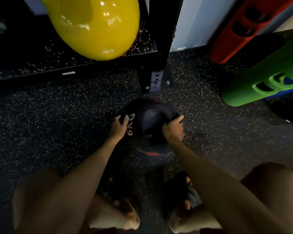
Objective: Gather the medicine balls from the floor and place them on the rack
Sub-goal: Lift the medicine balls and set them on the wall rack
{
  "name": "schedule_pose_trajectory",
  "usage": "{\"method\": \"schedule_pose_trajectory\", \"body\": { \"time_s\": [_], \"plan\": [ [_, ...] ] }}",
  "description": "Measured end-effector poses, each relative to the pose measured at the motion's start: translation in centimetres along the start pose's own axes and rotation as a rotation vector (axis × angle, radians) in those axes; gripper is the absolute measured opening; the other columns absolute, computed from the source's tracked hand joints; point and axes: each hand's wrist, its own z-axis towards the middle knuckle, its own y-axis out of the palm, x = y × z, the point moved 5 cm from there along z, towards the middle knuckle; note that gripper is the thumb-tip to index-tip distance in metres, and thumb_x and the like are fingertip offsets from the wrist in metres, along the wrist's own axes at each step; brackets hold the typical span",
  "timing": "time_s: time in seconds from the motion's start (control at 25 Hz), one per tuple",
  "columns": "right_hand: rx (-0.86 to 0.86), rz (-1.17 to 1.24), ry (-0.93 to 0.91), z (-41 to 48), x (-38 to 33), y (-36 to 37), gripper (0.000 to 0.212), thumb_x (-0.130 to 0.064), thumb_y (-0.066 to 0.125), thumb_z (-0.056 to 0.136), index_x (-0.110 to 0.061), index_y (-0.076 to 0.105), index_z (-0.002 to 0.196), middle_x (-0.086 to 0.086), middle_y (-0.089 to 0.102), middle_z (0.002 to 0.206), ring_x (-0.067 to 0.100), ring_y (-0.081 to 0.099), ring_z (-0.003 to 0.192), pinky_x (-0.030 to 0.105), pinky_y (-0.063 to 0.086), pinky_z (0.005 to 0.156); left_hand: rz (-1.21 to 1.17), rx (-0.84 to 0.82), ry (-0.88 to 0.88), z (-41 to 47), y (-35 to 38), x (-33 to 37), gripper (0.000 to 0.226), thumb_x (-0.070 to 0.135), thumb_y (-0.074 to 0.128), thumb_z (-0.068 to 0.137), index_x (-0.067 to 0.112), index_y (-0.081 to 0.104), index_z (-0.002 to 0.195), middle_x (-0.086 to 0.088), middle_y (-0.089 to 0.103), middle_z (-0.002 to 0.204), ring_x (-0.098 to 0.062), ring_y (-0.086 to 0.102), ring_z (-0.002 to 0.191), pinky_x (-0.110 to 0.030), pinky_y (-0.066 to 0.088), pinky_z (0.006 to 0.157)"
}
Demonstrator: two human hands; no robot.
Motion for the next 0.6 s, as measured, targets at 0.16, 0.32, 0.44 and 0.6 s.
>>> {"method": "schedule_pose_trajectory", "body": {
  "time_s": [0.16,0.32,0.44,0.6],
  "plan": [
    [0.151,0.039,-0.032,1.2,0.3,0.4,0.068,-0.018,0.057,0.087,-0.008,0.025,0.146,0.023,0.063,0.118,0.043,0.062,0.109,0.046,0.049,0.090,-0.290,-0.123,-0.120,4.3,2.6,-2.2,0.064,0.067,0.036,0.096,0.022,0.053,0.137,-0.001,0.061,0.125,-0.026,0.058,0.114,-0.046,0.049,0.095],
    [0.170,0.053,-0.059,2.7,-0.2,-0.8,0.053,-0.021,0.060,0.087,-0.011,0.042,0.135,0.022,0.063,0.120,0.042,0.061,0.111,0.046,0.048,0.093,-0.472,-0.189,-0.137,6.2,5.4,-2.8,0.067,0.075,0.041,0.088,0.025,0.065,0.126,0.000,0.069,0.124,-0.023,0.063,0.113,-0.046,0.048,0.103],
    [0.158,0.078,-0.104,4.3,-0.2,-2.2,0.044,-0.020,0.060,0.086,-0.013,0.053,0.128,0.021,0.065,0.119,0.041,0.061,0.113,0.044,0.048,0.096,-0.586,-0.209,-0.169,7.3,6.8,-3.6,0.074,0.081,0.044,0.081,0.024,0.069,0.121,-0.001,0.071,0.120,-0.022,0.065,0.112,-0.044,0.048,0.104],
    [0.156,0.145,-0.082,6.6,4.3,-4.4,0.038,-0.024,0.066,0.088,-0.017,0.064,0.126,0.015,0.071,0.114,0.033,0.066,0.107,0.041,0.053,0.096,-0.505,-0.400,-0.196,7.8,9.9,-3.8,0.086,0.092,0.045,0.067,0.033,0.067,0.125,0.005,0.071,0.120,-0.021,0.064,0.115,-0.049,0.045,0.105]
  ]
}}
